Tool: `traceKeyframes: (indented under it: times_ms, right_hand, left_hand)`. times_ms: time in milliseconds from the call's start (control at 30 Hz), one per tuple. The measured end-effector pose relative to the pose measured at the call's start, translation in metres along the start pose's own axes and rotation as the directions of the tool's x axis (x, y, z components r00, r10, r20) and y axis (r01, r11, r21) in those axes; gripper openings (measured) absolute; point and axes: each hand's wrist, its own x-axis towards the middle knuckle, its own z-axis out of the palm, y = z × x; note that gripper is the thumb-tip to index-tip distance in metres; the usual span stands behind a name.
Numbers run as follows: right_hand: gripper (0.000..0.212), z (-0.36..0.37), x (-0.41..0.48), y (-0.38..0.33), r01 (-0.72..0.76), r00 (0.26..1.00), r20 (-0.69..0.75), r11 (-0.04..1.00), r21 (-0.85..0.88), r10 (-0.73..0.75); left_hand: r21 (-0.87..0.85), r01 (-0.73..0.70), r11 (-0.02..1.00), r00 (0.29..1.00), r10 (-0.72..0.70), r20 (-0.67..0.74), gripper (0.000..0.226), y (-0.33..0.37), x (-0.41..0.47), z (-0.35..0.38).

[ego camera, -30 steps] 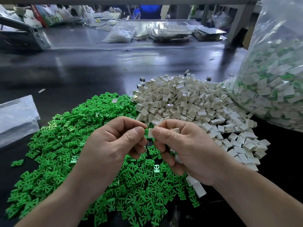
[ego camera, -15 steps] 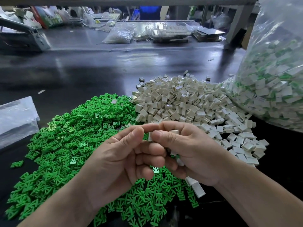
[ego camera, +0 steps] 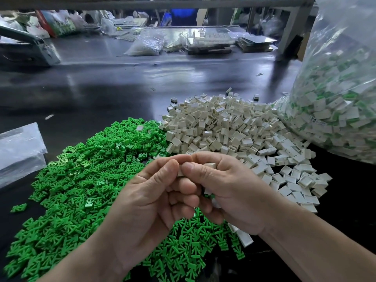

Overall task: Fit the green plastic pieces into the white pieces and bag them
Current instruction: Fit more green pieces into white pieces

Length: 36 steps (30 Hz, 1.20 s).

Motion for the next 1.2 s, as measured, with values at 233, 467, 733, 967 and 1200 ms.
traceKeyframes:
  times_ms: [233,467,733,967,1200]
  right_hand:
    - [0.034,0.0000,-0.0018,-0.0001,0.011,1.000,0.016,1.000,0.006,-0.011]
    - [0.027,0.0029,-0.0030,-0.0015,0.031,1.000,0.005,0.999,-0.028,-0.031]
    - [0.026,0.0090,-0.0003,-0.0021,0.019,0.999,-0.049,1.000,-0.020,-0.020]
    - [0.030,0.0064,0.0042,-0.0025,-0.007,0.998,-0.053,0.992,0.122,0.013]
    - [0.013,0.0040,0.0051,0.0014,-0.083,0.996,-0.011,0.954,0.288,0.090]
  left_hand:
    - [-0.008,0.003,1.000,0.999,-0.002,0.039,0.038,0.0001,-0.0010,-0.0034]
    - [0.032,-0.040,0.999,0.999,0.040,0.009,0.037,-0.0002,-0.0008,-0.0019]
    - [0.074,-0.099,0.992,0.993,0.104,-0.064,0.020,-0.0023,0.0004,0.0034]
    - [0.442,-0.262,0.858,0.955,0.298,-0.011,0.017,0.0016,0.0007,0.0021]
    - [0.881,-0.331,0.338,0.817,0.569,0.089,0.012,0.0000,-0.0056,0.0057]
